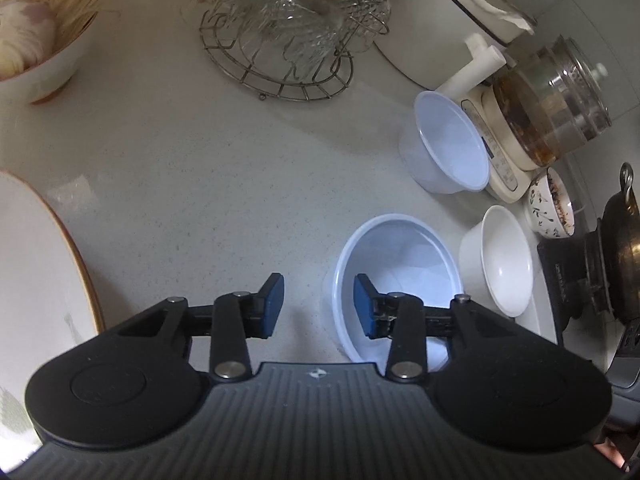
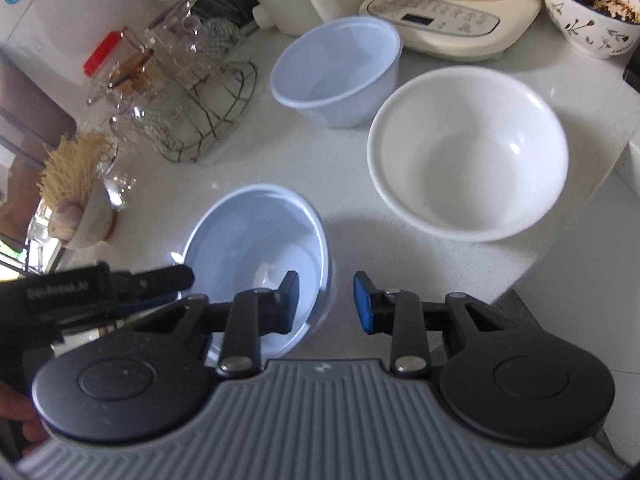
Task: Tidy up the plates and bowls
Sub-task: 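Close the left gripper on the light-blue bowl rim while the right gripper grips it too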
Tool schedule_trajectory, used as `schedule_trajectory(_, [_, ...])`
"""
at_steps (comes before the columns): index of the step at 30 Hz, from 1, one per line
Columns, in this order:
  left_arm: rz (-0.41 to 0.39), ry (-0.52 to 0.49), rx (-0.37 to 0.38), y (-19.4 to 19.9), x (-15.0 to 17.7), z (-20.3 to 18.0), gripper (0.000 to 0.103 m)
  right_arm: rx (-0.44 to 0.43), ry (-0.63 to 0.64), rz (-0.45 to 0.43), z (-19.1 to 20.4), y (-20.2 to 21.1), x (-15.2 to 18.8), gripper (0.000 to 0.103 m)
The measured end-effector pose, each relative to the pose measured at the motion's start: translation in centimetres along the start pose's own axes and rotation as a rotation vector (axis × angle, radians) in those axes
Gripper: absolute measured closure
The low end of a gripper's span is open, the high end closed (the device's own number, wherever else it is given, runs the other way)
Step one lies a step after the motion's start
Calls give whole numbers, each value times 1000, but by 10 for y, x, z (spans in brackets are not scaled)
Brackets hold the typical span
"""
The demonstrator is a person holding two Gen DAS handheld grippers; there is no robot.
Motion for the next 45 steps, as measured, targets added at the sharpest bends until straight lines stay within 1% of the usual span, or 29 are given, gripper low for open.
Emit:
schedule_trajectory(2, [3,-6,-1,-2,0,0,70,-6,-2,14,0,-4,2,79])
schedule_trajectory(4, [-2,0,8,-2,0,0,76,-12,-5,15,1,-5,2,81])
schedule_trajectory(6, [-4,-23,11,0,1,-2,86,-20,-5,11,3,-5,2,84])
schedule_trajectory(8, [2,-30,18,1,0,-4,92,-27,3,7,5,-4,2,86])
schedule_trajectory(13, [-9,-18,20,8,-1,0,93,-50,24,-5,14,-1,1,87])
schedule_trajectory(19, [-51,-8,27,26,-3,7,93,-107,46,-35,23,4,-2,87])
schedule_trajectory(23, [-71,21,26,39,-1,15,93,-143,40,-32,27,1,-7,87])
schedule_trajectory(28, [-110,32,-13,56,-2,27,93,-196,115,3,48,-7,-8,87])
schedule_trajectory(32, [-120,56,-25,62,-4,39,93,-225,160,20,59,-13,-8,87])
schedule_trajectory(36, [-110,66,-46,57,-4,46,93,-230,174,49,63,-24,-9,86])
schedule_trajectory(45, [-84,75,-80,44,-7,53,93,-235,165,134,66,-45,-11,84])
Point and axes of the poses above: each gripper's, at about its wrist camera, not at the fingertips, and y roughly against the way its jaws point, z to its left, x to its underside, the point moved 2 cm from there along -y, roughly the way its jaws point, and after that the axes turned 14 degrees about -z, right-handed, at the moved point
